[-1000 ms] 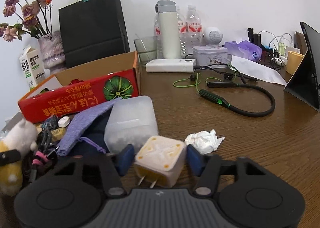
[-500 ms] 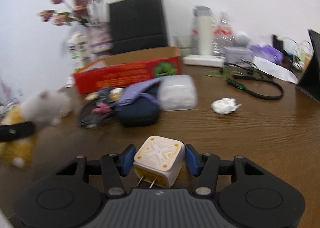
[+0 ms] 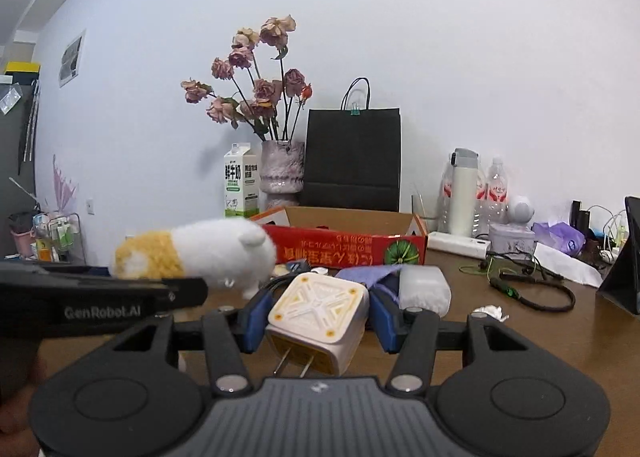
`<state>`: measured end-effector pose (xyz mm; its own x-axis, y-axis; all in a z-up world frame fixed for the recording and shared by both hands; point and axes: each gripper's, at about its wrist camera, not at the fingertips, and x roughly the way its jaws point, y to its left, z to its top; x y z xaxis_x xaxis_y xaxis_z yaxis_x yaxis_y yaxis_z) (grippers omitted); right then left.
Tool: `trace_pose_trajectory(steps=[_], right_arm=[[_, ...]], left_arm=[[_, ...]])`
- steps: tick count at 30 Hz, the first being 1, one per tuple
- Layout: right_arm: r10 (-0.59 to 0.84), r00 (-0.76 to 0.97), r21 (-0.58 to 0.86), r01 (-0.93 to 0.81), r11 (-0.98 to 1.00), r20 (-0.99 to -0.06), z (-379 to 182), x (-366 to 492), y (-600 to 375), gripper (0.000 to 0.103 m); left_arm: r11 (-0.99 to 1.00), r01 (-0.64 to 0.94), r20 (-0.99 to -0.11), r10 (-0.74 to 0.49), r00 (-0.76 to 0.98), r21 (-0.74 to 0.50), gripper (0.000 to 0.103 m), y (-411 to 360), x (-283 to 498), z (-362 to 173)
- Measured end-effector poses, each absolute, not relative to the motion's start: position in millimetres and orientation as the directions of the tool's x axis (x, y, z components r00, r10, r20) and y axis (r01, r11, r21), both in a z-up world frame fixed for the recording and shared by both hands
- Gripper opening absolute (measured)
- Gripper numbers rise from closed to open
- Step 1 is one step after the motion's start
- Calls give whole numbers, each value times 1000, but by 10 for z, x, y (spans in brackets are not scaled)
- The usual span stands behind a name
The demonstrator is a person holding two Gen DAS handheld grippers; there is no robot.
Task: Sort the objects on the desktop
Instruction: 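Grasp the plush toy with the left tool while the right tool grasps the white plug adapter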
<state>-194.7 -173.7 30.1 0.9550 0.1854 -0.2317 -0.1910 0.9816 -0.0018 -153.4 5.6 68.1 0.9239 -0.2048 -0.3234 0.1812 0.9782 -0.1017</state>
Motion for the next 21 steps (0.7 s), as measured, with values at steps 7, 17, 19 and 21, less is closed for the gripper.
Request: trace_pose_trajectory(steps=[7, 17, 19, 21], right_arm=[[231, 946, 49, -225, 973, -229, 664, -1118, -2026, 53], [298, 863, 135, -266, 954, -409, 1010, 1476, -2005, 53], [269, 847, 105, -248, 963, -458, 1008, 2030, -1885, 53], [261, 802, 117, -235, 965, -537, 954, 2661, -1771, 52]], left_arm=[[962, 221, -346, -263, 901, -158, 63, 239, -701, 1105], [965, 181, -581, -258, 772, -187, 64, 159, 1913, 1354], [974, 151, -630, -225, 743, -170, 64, 124, 2420, 1318], [986, 103, -666, -165, 727, -131, 64, 73, 2921, 1218]])
